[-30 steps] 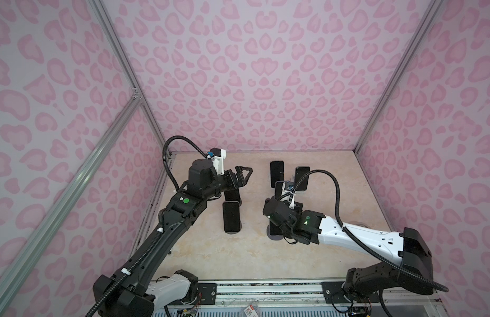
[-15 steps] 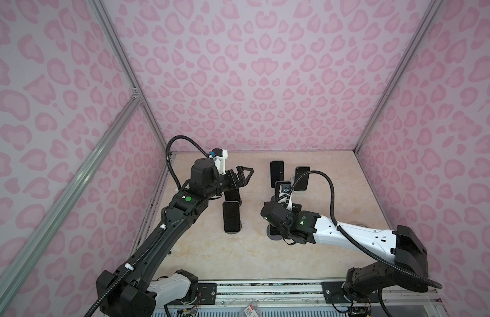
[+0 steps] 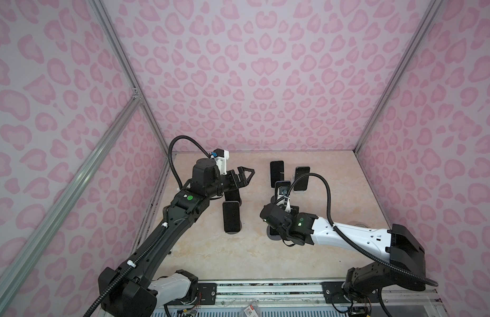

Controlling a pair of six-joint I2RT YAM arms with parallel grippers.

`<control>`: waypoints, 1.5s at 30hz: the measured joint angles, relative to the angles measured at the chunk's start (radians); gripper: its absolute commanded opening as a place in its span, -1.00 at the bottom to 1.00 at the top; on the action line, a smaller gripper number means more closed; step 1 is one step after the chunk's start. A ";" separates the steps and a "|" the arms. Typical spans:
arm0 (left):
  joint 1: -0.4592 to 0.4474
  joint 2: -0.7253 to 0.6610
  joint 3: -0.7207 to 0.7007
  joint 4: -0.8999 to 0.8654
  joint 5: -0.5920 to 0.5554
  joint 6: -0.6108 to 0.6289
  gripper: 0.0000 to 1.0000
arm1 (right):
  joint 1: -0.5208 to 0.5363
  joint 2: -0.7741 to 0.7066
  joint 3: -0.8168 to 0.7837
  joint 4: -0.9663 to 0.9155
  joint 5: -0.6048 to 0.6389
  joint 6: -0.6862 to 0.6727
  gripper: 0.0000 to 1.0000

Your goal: Remove the phone from the phone stand

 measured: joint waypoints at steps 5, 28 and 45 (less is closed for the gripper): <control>0.000 0.000 0.000 0.000 0.000 0.000 0.99 | 0.000 0.004 -0.015 0.013 0.000 0.001 0.75; 0.000 -0.001 0.000 0.000 0.000 0.000 0.99 | -0.003 -0.007 -0.084 0.118 -0.042 -0.050 0.55; 0.000 -0.001 0.000 0.000 -0.003 0.012 0.99 | -0.002 -0.064 -0.114 0.140 -0.063 -0.099 0.42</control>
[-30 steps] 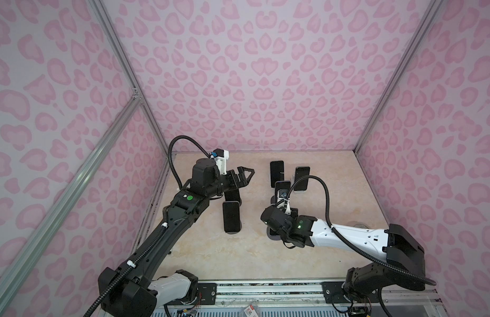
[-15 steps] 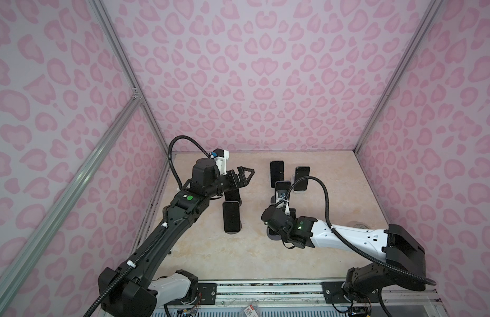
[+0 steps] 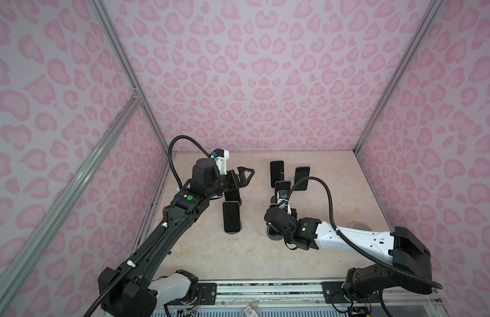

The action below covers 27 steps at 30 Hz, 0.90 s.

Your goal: Remove the phone from the phone stand

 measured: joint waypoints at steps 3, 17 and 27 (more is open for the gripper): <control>0.000 0.000 0.000 0.000 -0.002 0.003 0.99 | 0.001 -0.021 0.001 0.000 -0.001 -0.013 0.41; 0.000 -0.002 0.000 0.000 0.000 0.011 0.99 | 0.003 -0.087 0.087 -0.046 -0.003 -0.121 0.37; 0.000 -0.028 0.000 0.003 0.007 0.029 0.99 | -0.004 -0.161 0.141 -0.104 0.019 -0.222 0.35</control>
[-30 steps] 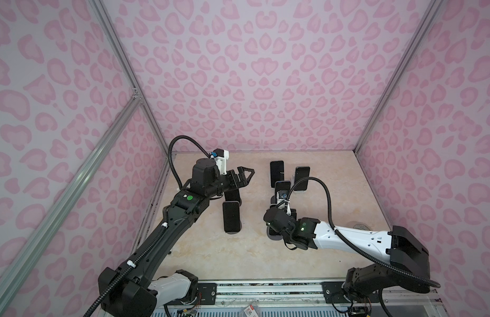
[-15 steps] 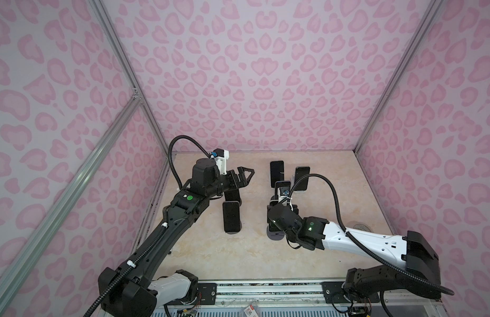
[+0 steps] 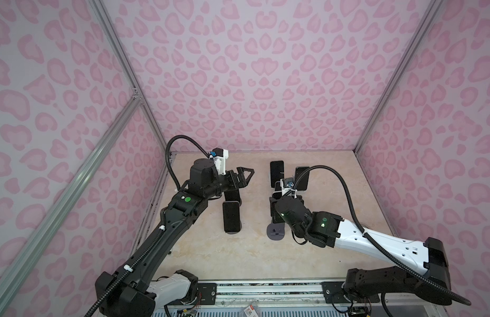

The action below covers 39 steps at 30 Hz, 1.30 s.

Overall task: Remove the phone from the phone stand
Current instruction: Remove the phone from the phone stand, then place the phone to the middle-right of the table.

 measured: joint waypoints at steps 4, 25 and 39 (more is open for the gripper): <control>0.000 0.000 0.000 0.000 0.000 0.002 0.99 | -0.035 -0.042 -0.005 -0.024 0.011 -0.044 0.35; 0.000 0.017 0.000 0.000 0.010 -0.009 0.98 | -0.463 -0.236 -0.328 -0.066 -0.185 -0.086 0.34; -0.005 0.014 0.000 0.003 0.019 -0.016 0.98 | -0.553 -0.040 -0.336 -0.032 -0.347 -0.115 0.34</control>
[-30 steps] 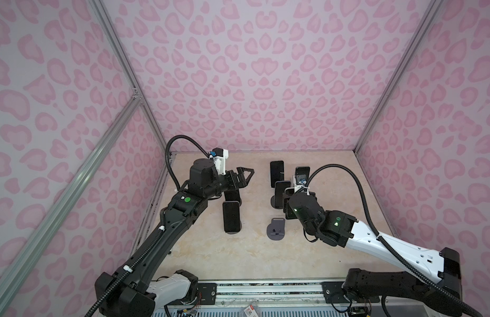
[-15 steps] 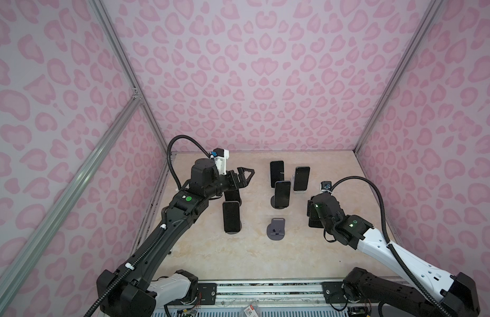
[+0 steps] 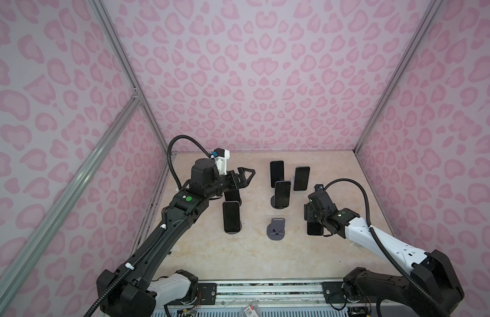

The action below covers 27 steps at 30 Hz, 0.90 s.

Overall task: Remove the phone from the phone stand
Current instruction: Place the phone to the middle-right of the table.

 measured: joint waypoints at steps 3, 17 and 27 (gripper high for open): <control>-0.001 0.000 0.000 0.000 0.001 0.000 0.98 | -0.016 0.045 0.014 -0.001 -0.029 -0.001 0.34; -0.001 0.000 0.000 0.000 0.002 0.000 0.98 | -0.070 0.196 0.029 0.010 -0.143 -0.032 0.35; -0.002 0.002 0.000 0.000 0.002 0.001 0.98 | -0.090 0.272 0.068 0.007 -0.166 -0.053 0.39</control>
